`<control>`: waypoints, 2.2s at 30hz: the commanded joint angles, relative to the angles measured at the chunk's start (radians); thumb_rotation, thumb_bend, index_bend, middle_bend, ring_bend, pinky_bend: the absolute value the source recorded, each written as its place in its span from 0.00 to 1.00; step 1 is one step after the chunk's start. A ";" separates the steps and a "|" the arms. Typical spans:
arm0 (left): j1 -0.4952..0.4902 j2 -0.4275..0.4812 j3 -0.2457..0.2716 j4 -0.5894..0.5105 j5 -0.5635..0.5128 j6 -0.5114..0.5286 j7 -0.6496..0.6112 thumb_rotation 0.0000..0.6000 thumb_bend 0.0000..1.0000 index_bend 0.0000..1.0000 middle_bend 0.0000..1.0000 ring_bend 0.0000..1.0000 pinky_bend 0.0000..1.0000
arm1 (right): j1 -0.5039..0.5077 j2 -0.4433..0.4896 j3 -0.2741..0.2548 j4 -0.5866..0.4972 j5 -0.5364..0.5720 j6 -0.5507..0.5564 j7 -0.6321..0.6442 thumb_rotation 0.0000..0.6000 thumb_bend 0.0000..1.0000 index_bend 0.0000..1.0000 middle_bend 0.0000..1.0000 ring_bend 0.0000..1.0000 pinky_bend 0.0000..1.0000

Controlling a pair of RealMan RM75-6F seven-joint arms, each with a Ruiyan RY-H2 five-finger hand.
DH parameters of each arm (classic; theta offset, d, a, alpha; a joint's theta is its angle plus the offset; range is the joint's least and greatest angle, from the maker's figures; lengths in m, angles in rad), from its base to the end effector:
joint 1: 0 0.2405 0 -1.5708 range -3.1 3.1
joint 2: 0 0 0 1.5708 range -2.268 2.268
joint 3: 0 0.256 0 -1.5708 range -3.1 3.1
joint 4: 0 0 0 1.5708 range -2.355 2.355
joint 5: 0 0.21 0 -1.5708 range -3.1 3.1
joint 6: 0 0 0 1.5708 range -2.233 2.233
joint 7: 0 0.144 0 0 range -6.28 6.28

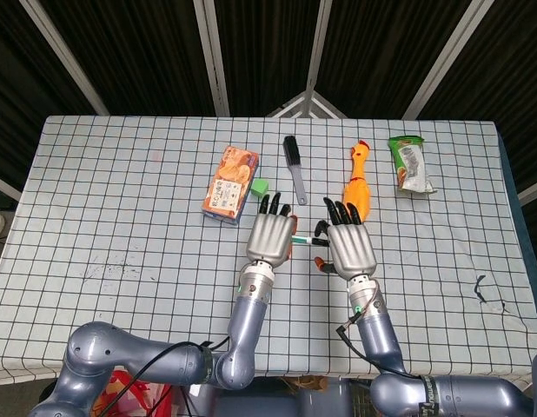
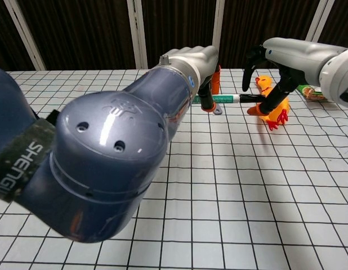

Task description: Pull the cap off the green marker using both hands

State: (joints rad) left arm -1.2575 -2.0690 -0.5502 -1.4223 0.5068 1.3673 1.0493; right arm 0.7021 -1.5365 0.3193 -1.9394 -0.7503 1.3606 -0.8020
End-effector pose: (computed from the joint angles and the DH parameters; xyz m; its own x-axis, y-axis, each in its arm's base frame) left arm 0.0743 0.3303 -0.0890 0.4310 0.1665 0.8869 0.8886 -0.2494 -0.3850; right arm -0.0966 -0.3084 0.0320 0.3371 -0.1740 0.9253 -0.9405 -0.1071 0.3225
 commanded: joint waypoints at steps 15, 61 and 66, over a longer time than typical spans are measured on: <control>0.011 -0.002 0.009 0.015 0.000 -0.025 -0.025 1.00 0.53 0.55 0.22 0.00 0.00 | 0.011 -0.003 -0.009 0.027 0.015 0.023 0.012 1.00 0.25 0.50 0.05 0.04 0.04; 0.028 0.011 0.017 -0.028 0.015 0.000 -0.023 1.00 0.53 0.55 0.23 0.00 0.00 | 0.031 -0.013 -0.011 0.059 0.033 0.033 0.033 1.00 0.26 0.56 0.05 0.04 0.04; 0.027 0.009 0.018 -0.024 0.015 -0.004 -0.025 1.00 0.53 0.55 0.23 0.00 0.00 | 0.033 -0.013 -0.012 0.057 0.033 0.036 0.032 1.00 0.28 0.57 0.05 0.04 0.04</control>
State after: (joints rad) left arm -1.2299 -2.0598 -0.5328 -1.4466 0.5221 1.3638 1.0245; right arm 0.7347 -1.5494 0.3074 -1.8822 -0.7180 1.3967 -0.7704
